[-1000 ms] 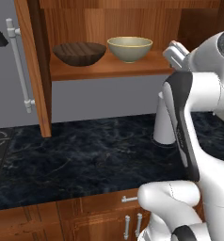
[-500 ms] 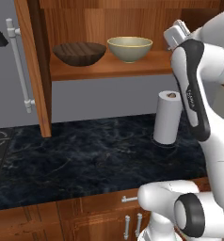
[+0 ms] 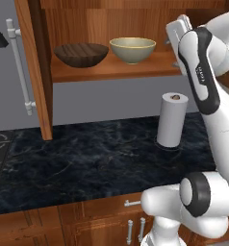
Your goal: Pick up the bowls from the cabinet and place each bowl in front of a stool on the dining counter.
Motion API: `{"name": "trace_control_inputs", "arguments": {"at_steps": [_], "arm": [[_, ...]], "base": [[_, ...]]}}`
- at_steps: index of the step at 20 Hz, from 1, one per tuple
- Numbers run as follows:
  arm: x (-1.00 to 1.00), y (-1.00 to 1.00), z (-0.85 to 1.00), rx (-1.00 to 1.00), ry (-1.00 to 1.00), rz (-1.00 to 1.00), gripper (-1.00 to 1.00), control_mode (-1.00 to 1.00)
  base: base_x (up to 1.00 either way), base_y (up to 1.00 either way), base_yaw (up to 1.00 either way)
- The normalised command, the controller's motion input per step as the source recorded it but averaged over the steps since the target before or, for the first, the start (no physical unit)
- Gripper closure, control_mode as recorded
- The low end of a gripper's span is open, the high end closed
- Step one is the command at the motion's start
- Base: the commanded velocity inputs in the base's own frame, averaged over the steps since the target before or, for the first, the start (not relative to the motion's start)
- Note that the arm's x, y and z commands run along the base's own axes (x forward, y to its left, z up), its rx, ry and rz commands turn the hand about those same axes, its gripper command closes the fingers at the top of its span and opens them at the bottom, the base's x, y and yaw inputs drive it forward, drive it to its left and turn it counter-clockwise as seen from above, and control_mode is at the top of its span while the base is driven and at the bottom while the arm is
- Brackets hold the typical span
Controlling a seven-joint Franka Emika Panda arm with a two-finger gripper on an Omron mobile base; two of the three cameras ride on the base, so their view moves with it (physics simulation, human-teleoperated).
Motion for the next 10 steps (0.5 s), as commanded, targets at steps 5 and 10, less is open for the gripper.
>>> {"name": "trace_control_inputs", "arguments": {"at_steps": [5,10], "arm": [[0.52,0.00,-0.01,0.00,0.00,0.00,-1.00,-1.00],[0.41,0.02,0.00,0.00,0.01,0.04,-1.00,-1.00]], "base": [[0.00,0.00,0.00],[0.00,0.00,0.00]]}}
